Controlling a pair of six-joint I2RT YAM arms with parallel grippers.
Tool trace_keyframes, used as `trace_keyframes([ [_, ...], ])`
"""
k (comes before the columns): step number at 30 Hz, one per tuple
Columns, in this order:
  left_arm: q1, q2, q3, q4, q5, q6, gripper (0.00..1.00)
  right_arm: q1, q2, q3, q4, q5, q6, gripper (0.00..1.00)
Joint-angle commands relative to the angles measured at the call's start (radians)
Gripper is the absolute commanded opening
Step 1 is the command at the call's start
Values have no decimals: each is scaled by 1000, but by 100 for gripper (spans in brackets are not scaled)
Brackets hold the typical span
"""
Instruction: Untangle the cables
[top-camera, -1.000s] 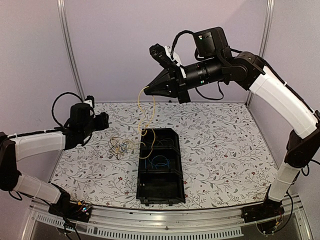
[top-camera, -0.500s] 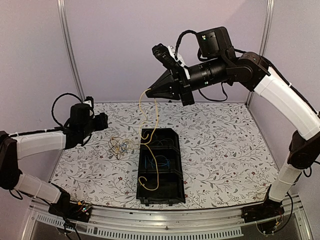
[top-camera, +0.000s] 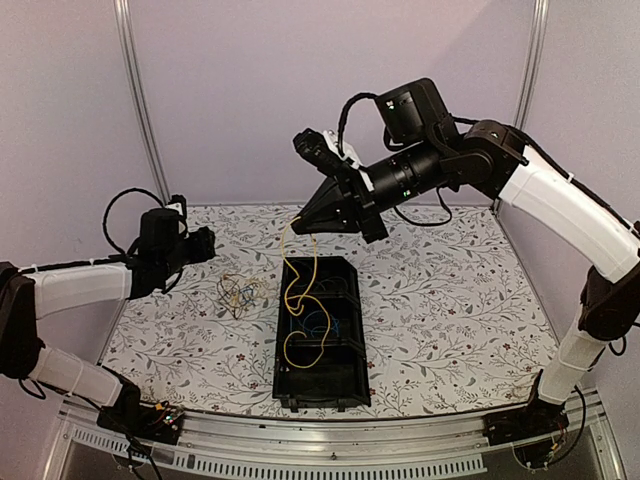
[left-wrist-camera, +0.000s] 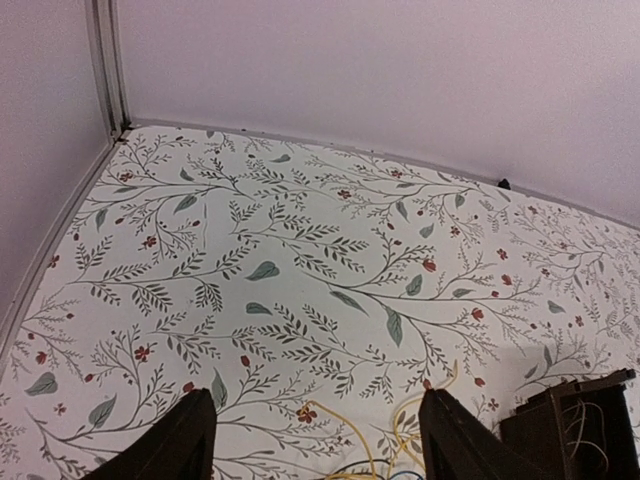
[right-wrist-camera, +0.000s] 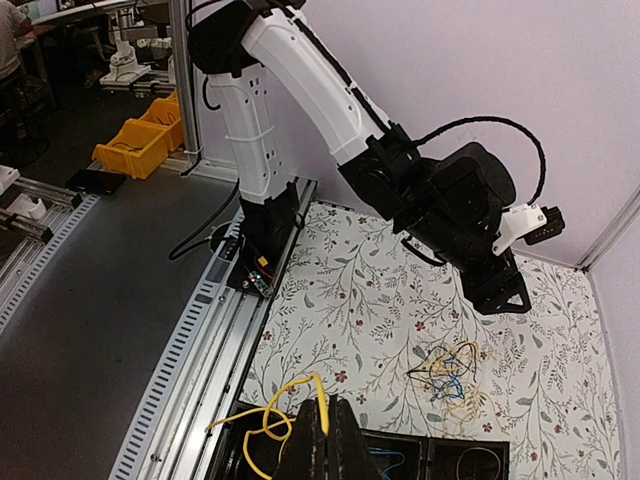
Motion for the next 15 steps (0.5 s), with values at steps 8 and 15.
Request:
trace_keyframes([
  [8,18,1,-20,27,12,-12,73,38,-31,-132,-39,-22,-47,0],
  [15,20,8,-22,28,24,-17,72,62,-29,-302,-29,-20,-82,0],
])
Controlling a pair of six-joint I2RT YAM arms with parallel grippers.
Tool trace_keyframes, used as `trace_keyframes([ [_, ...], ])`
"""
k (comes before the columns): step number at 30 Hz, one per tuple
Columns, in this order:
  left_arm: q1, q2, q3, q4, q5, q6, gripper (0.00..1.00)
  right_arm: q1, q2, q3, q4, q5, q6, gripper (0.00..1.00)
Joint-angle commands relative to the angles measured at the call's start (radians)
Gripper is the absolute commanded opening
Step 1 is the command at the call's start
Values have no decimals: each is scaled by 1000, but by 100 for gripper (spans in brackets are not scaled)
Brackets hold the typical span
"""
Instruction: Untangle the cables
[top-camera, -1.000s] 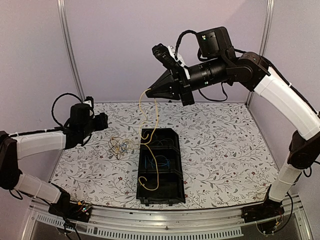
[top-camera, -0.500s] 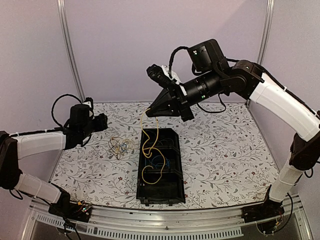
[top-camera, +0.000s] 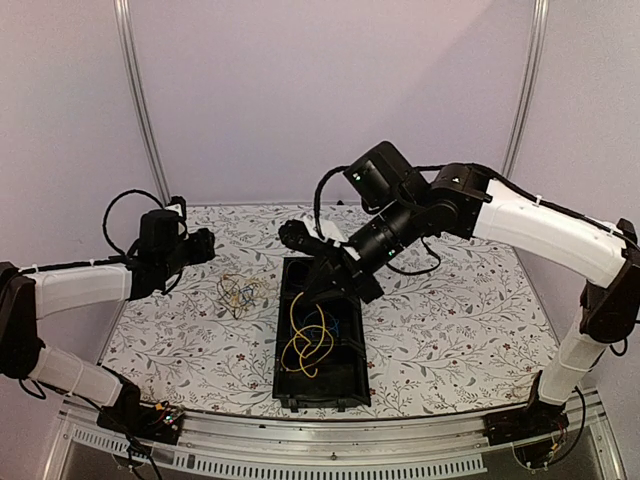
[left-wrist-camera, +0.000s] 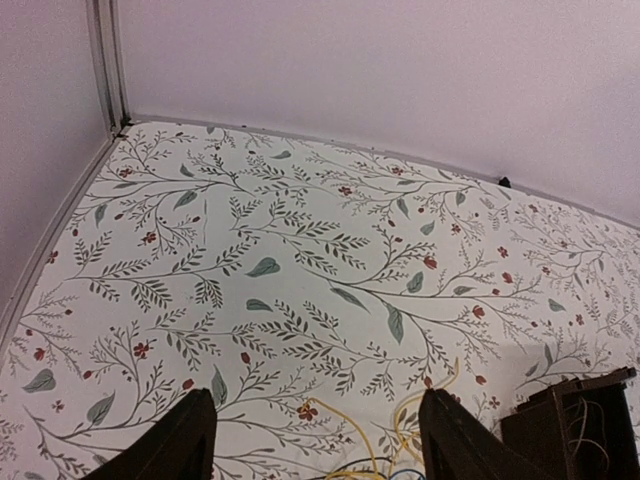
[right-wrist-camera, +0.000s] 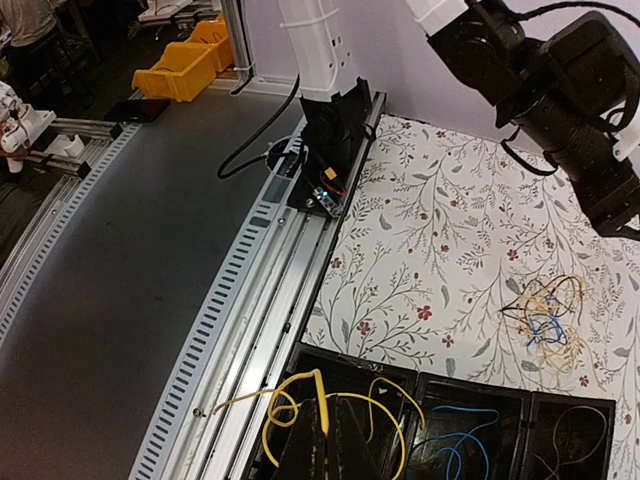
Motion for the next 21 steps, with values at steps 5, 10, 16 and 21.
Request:
trace_keyframes([
  [5,14,7,-22,20,31,-22,72,10,9,-205,72,49,-8,0],
  [10,15,-3,-28,13,38,-23,72,9,75,-282,173,139,25,0],
  [16,15,-6,-28,15,43,-23,72,2,200,-272,222,193,84,0],
  [21,15,3,-25,18,61,-23,72,6,263,-304,245,232,87,0],
])
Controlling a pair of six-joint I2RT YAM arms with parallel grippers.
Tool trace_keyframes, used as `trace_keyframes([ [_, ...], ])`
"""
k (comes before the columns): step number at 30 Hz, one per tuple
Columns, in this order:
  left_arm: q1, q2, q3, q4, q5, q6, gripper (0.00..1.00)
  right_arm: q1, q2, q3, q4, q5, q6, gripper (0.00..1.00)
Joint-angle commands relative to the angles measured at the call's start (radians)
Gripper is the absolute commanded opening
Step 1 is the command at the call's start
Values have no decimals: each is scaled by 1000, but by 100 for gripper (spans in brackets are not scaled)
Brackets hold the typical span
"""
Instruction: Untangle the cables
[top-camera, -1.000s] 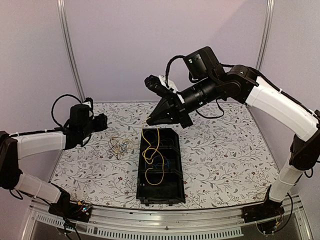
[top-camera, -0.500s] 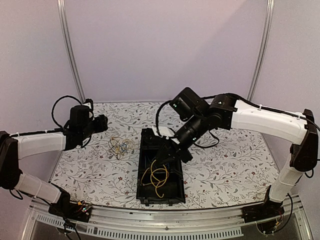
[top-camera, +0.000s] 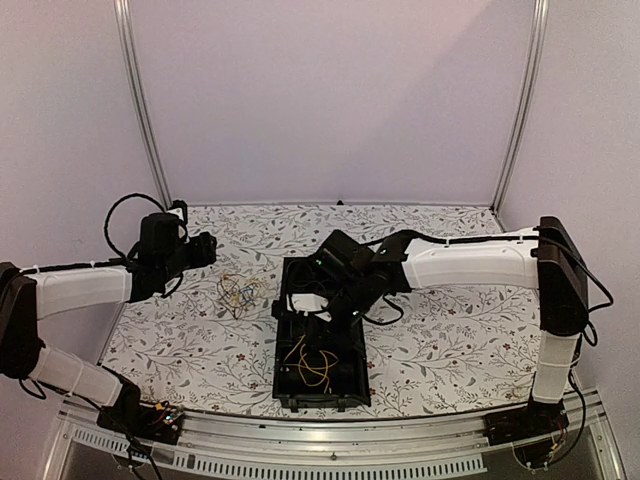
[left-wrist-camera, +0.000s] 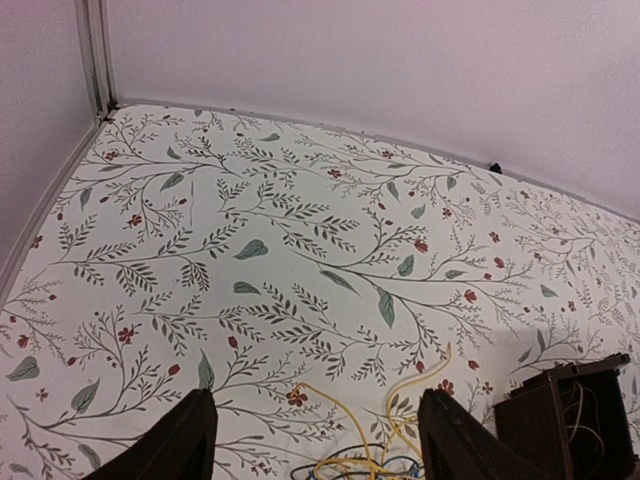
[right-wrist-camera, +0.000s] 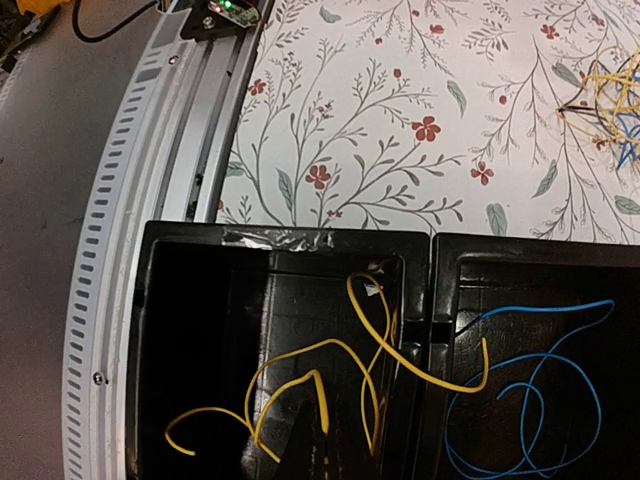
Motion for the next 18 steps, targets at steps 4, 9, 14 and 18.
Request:
trace_keyframes([
  [4,12,4,-10,19,26,-4,72,15,62,-55,69,121,9,0],
  [9,11,2,-12,21,29,-6,72,40,62,-60,66,180,-5,11],
  [14,12,2,-12,23,33,-6,72,41,7,-20,-15,176,-21,27],
  [18,12,3,-15,26,33,-7,72,41,-49,30,-103,202,-65,33],
])
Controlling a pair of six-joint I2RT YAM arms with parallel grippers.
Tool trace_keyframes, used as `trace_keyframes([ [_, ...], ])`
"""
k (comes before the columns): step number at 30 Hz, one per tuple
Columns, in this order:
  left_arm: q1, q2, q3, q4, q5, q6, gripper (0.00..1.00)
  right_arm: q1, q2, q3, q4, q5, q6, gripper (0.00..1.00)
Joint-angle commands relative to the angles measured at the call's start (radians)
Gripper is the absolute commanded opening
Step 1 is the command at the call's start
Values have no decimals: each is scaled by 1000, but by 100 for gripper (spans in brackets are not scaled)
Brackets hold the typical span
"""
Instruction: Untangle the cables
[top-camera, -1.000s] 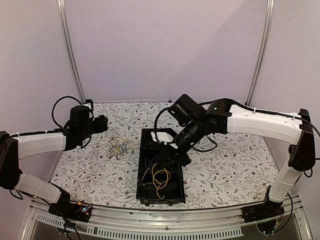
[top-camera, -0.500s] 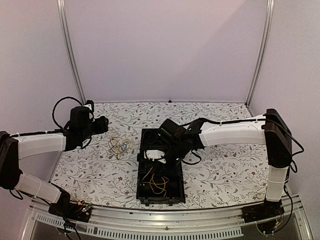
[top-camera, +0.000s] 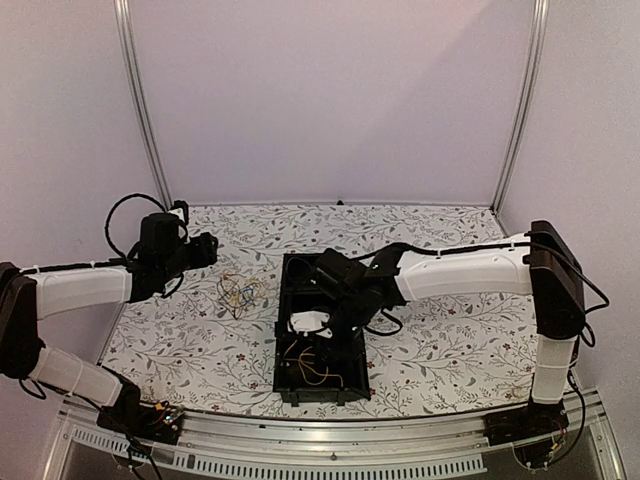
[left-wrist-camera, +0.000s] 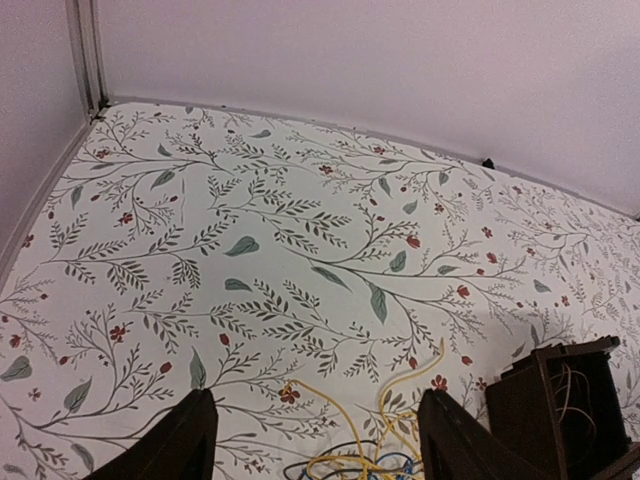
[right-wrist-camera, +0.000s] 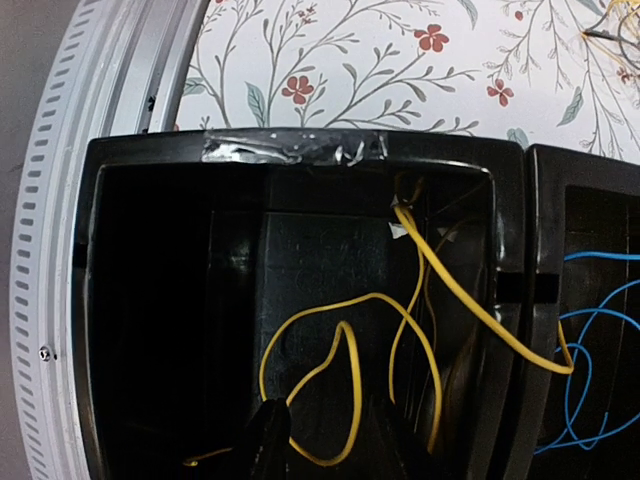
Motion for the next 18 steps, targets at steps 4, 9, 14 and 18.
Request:
trace_keyframes([
  [4,12,7,-13,28,13,-10,72,-1,-111,106,-118,105,-123,33],
  [9,11,7,-12,25,19,-10,72,0,-93,112,-49,186,-193,33],
  [14,11,0,-9,17,16,-6,72,-1,-41,156,-15,190,-222,35],
  [18,12,-4,-10,16,14,-7,72,-1,-3,206,-20,179,-221,35],
])
